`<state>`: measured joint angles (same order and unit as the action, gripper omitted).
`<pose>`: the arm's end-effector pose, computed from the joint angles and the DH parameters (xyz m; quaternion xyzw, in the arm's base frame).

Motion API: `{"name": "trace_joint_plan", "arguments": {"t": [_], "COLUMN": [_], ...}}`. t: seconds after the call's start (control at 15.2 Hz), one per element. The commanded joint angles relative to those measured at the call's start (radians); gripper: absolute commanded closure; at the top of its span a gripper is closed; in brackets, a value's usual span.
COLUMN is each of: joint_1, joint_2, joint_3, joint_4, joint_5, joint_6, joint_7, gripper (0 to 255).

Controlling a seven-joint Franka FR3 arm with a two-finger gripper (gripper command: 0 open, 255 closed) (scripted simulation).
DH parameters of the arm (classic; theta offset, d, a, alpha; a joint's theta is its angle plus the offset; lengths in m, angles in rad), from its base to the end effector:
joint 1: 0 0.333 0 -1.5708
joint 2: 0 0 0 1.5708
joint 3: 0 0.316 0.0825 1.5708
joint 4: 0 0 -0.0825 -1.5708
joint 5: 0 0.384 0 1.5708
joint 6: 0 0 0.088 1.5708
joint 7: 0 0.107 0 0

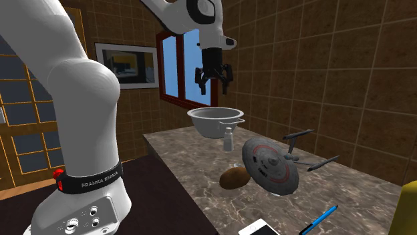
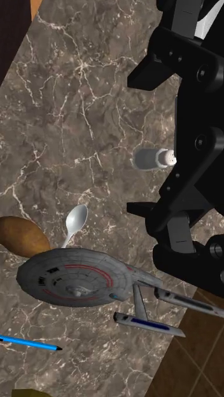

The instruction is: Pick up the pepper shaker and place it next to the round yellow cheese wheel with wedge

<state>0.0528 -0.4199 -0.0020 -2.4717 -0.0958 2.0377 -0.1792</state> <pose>0.4115 0.0155 0.4426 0.9897 0.1364 -0.0097 0.0417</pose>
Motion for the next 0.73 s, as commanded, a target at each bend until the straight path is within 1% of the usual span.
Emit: {"name": "trace_joint_plan", "arguments": {"t": [0.0, 0.33, 0.66], "joint_1": [0.005, 0.015, 0.024], "joint_2": [0.067, 0.249, 0.441], "joint_3": [0.001, 0.008, 0.018], "joint_4": [0.000, 0.038, 0.112], "joint_5": [-0.004, -0.016, -0.035], "joint_6": [0.077, 0.238, 0.373], "joint_7": [-0.008, -0.020, -0.026], "gripper": [0, 0, 0]}}
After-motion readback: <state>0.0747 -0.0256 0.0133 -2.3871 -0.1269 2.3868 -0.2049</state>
